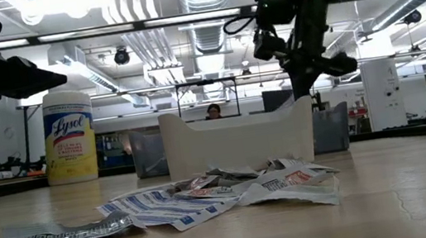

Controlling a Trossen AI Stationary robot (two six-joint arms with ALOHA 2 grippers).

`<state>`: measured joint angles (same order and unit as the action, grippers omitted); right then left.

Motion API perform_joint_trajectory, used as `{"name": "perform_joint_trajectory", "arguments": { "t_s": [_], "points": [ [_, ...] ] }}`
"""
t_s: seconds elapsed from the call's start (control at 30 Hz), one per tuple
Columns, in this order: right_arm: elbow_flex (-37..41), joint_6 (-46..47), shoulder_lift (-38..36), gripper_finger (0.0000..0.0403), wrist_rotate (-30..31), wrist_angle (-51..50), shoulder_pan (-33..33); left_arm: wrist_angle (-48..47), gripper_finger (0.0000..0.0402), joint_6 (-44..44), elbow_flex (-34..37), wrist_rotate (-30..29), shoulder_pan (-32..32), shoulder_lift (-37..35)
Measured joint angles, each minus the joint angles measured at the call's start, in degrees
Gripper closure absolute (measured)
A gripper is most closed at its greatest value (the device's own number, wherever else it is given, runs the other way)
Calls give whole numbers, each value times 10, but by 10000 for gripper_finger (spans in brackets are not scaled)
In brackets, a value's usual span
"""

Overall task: Pick & Place First Aid Supplies
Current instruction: Put the blue bandage into the right black bin

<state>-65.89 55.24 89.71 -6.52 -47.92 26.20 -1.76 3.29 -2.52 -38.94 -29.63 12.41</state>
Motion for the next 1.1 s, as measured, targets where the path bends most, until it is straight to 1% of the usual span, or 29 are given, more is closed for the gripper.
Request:
{"name": "perform_joint_trajectory", "arguments": {
  "t_s": [0.23,0.5,0.8,1.1],
  "points": [
    [42,3,0,394,0,62,20,0,225,0,0,0,0,0],
    [52,3,0,394,5,72,26,0,225,0,0,0,0,0],
    [86,1,0,394,7,126,26,0,225,0,0,-1,0,0],
    [91,1,0,394,7,129,26,-1,225,0,0,-2,0,0]
  ]
}}
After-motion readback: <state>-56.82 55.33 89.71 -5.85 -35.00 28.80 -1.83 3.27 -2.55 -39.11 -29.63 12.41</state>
